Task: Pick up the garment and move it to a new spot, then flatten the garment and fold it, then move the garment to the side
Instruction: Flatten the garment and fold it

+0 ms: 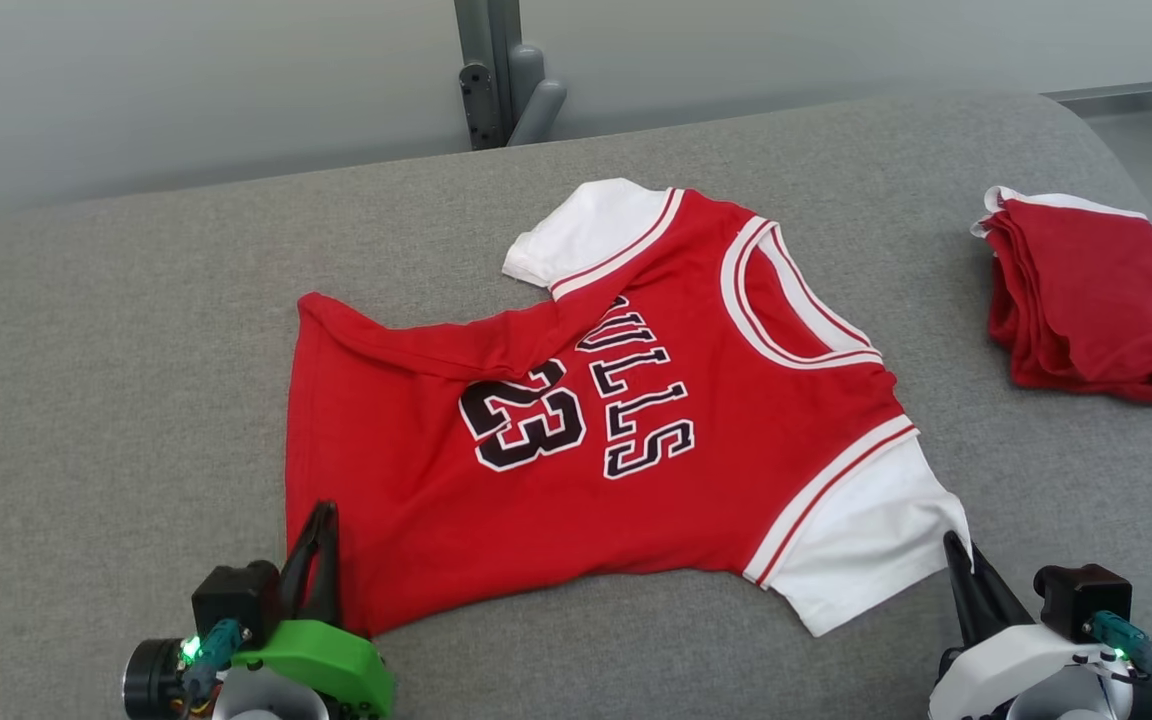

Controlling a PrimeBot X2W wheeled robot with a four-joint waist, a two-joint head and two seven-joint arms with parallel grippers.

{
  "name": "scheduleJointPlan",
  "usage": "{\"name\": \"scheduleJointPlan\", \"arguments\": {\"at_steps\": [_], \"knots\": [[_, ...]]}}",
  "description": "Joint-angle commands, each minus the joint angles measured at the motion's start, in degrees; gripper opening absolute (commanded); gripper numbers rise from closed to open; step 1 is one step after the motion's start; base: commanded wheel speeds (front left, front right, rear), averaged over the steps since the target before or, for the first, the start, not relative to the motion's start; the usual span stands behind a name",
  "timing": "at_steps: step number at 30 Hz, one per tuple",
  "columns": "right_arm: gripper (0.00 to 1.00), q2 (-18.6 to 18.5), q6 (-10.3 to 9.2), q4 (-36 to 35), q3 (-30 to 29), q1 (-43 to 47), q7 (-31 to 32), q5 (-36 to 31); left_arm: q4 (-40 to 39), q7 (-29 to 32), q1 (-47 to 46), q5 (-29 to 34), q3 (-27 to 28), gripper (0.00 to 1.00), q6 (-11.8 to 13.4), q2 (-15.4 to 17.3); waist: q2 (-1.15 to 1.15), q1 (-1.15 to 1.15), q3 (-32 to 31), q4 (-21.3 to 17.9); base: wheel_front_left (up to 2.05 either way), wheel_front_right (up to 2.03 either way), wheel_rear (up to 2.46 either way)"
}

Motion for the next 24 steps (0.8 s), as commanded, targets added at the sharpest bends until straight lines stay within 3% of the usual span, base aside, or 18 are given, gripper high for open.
{"name": "scheduleJointPlan", "arguments": {"at_steps": [1,10,24], "knots": [[0.00,0.11,-0.03,-0.13,-0.27,0.40,0.01,-0.10,0.49,0.01,0.94,-1.07,0.00,1.00,0.81,0.21,0.00,0.00,-0.01,0.60,0.00,0.00,0.00],[0.00,0.40,-0.03,0.35,-0.48,0.62,0.01,-0.39,0.17,0.01,5.74,-3.36,-1.63,1.00,1.76,0.21,0.00,0.00,-0.53,3.03,0.00,0.00,0.00],[0.00,0.09,-0.03,0.58,-0.24,0.31,0.01,-0.35,2.61,0.01,6.46,-6.37,-3.95,1.00,2.91,0.22,0.00,0.00,-0.26,3.02,0.00,0.00,0.00]]}}
